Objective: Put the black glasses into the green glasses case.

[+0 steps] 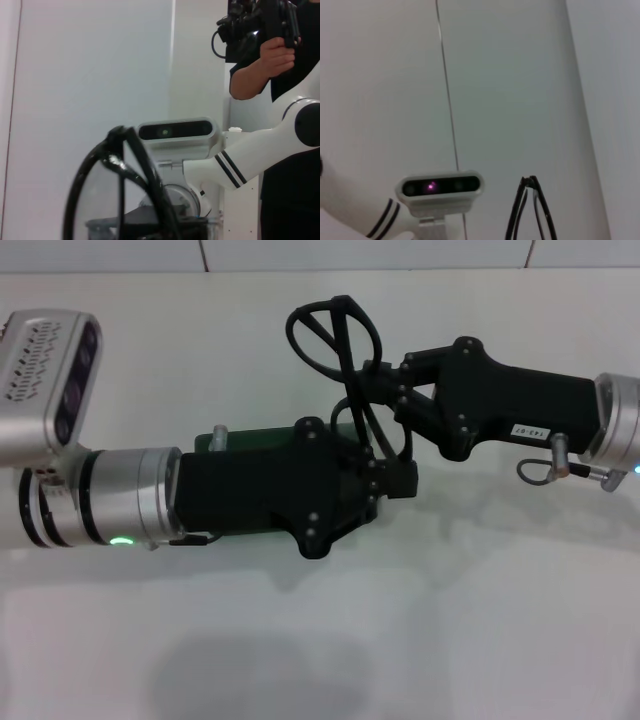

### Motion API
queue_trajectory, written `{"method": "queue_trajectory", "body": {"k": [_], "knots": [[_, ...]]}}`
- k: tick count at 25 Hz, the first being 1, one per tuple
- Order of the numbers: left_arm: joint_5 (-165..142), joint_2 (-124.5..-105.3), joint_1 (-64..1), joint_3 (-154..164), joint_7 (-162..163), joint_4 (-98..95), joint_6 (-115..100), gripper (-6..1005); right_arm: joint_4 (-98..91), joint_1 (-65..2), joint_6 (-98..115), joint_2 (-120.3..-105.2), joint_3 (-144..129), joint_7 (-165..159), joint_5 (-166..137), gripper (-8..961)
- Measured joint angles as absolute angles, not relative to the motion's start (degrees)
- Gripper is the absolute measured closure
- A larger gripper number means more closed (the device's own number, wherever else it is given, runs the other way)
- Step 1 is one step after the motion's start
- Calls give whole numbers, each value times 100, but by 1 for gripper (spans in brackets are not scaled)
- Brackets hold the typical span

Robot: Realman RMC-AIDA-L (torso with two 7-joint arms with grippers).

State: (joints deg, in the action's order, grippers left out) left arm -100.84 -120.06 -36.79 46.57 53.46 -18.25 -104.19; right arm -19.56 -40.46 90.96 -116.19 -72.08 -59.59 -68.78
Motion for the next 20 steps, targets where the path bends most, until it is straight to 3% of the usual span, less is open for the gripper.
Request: {"method": "queue_trajectory", "body": {"k": [20], "knots": [[-10118, -11976, -3506, 4657, 5344, -1855, -10297, 999, -1983, -3990, 8763, -11602, -7533, -5938, -6558, 859]]}}
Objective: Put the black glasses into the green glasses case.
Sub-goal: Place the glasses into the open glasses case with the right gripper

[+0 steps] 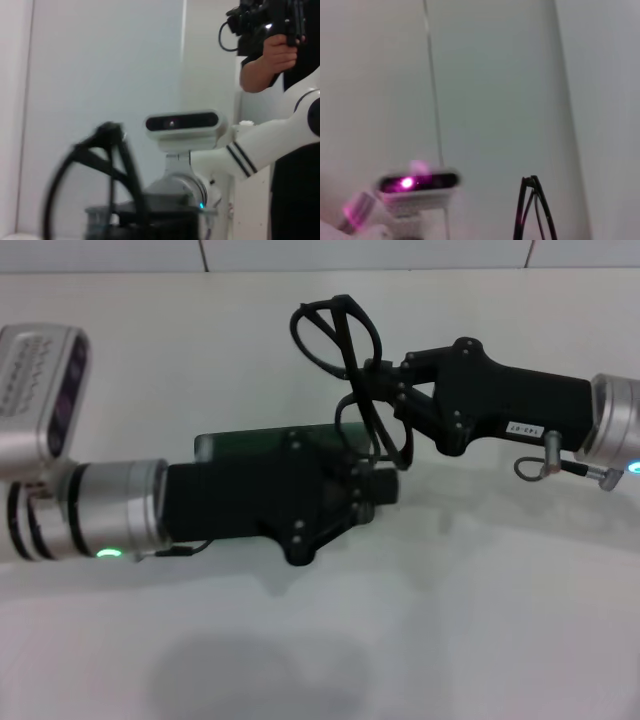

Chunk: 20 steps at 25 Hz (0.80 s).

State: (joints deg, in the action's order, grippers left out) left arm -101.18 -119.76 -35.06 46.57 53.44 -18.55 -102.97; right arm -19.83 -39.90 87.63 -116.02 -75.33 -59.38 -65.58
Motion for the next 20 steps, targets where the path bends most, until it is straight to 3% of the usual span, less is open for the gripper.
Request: {"method": "queue_trajectory", "body": {"k": [10, 20], "knots": [[-10194, -11772, -2292, 4658, 5391, -2330, -9764, 999, -2522, -4285, 7615, -11583, -7711, -6132, -7507, 857], [-10484, -11698, -1762, 4654, 5395, -2502, -9269, 1000, -3026, -4988, 6633, -11618, -8932, -6847, -8318, 855]]}}
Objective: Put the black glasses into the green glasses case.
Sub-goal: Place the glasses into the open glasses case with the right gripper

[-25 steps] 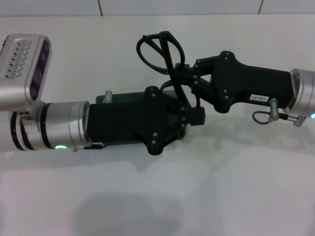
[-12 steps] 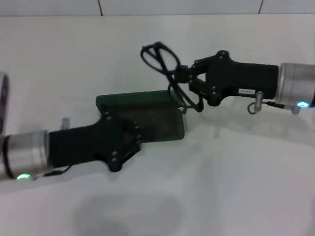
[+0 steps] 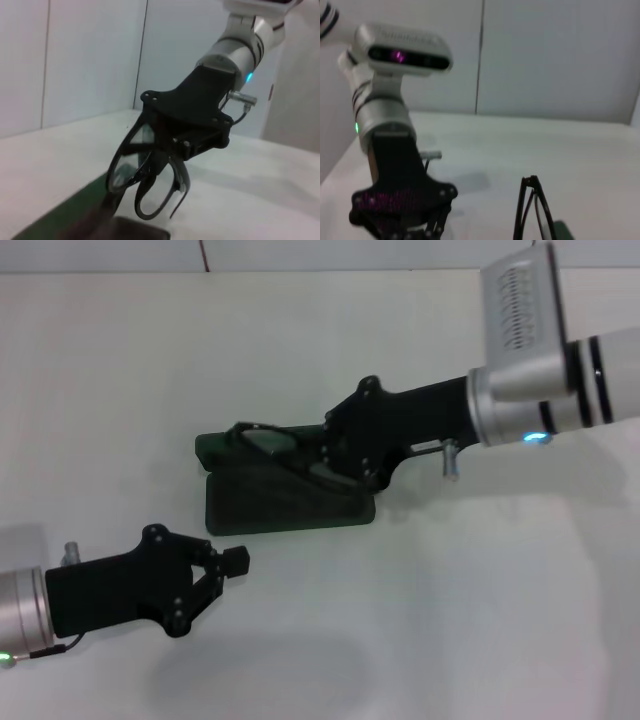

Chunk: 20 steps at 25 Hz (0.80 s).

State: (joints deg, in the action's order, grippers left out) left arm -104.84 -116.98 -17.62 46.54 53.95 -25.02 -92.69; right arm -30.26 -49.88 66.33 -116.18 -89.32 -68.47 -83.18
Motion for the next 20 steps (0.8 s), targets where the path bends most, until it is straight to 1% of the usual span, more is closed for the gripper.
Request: {"method": "queue_trajectory", "body": {"k": [11, 20], "knots": [[-10687, -11658, -1737, 4637, 5487, -2564, -9166, 1000, -3488, -5078, 5438, -11619, -10322, -7208, -8277, 853], [-10688, -11664, -1775, 4649, 5490, -2567, -9198, 1000, -3637, -5099, 5015, -11619, -10768, -7218, -8147, 851]]}}
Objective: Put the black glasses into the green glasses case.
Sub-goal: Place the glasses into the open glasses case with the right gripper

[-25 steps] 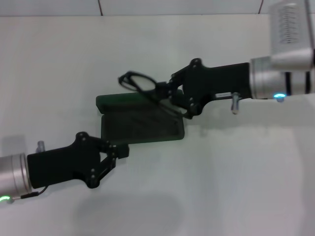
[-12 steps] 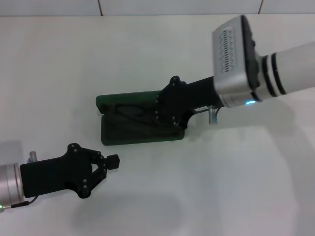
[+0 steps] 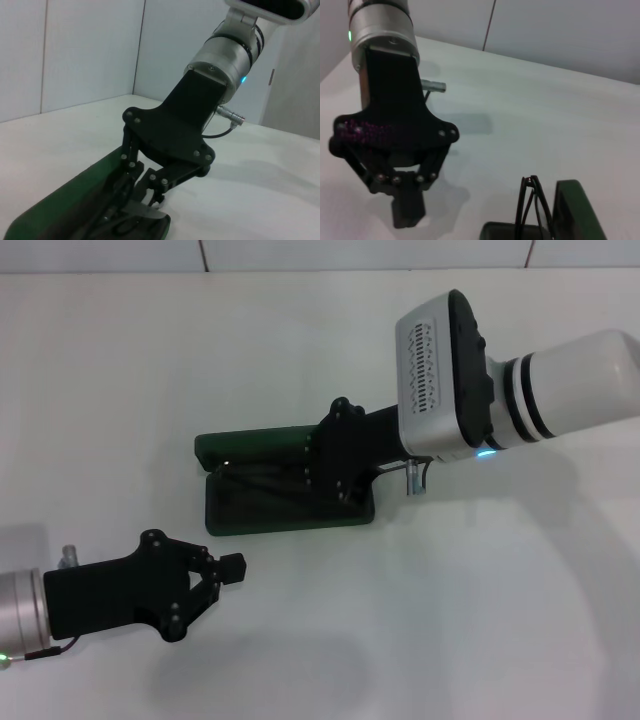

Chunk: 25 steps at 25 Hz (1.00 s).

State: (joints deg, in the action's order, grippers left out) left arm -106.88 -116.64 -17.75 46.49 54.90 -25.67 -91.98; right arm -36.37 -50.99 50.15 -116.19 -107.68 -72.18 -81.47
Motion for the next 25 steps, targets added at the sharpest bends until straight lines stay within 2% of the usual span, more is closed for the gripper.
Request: {"method": "queue_trajectory", "body": {"k": [25], "knots": [[-10731, -11692, -1801, 4658, 5493, -2567, -9258, 1000, -3794, -5014, 4692, -11619, -10917, -7231, -8132, 846]]}}
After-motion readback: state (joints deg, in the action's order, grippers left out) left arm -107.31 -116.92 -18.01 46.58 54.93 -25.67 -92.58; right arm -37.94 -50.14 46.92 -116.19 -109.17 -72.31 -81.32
